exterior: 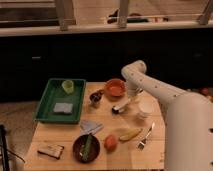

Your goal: Wipe table surface with brush

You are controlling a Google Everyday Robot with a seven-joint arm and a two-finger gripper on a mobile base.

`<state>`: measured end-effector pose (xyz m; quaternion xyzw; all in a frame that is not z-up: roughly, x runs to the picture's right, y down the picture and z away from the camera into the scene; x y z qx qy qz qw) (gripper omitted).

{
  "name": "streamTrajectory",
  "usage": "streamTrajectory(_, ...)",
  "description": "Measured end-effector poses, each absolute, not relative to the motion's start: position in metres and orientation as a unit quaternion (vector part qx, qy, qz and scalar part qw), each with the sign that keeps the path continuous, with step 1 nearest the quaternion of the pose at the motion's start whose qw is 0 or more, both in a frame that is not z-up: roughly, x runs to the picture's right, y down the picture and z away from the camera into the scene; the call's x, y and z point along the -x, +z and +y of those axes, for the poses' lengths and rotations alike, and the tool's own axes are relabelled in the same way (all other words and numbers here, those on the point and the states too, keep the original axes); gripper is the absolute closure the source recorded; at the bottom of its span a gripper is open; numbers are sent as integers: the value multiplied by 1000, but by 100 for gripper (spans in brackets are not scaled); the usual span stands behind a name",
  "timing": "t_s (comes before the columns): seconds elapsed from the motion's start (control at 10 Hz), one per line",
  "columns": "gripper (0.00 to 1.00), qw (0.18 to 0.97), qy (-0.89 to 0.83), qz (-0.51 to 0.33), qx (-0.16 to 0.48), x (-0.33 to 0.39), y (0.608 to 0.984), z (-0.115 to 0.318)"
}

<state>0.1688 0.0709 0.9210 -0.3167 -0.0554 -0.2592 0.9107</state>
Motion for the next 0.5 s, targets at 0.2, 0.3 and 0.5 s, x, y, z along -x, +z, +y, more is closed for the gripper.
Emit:
streamTrajectory(0.2, 100, 907, -277, -70, 311, -139, 925, 70)
streamTrajectory(0.3, 100, 903, -286, -77, 310, -129, 926, 72)
streamTrajectory(0.5, 100, 892, -316, -100, 308, -103, 922, 80)
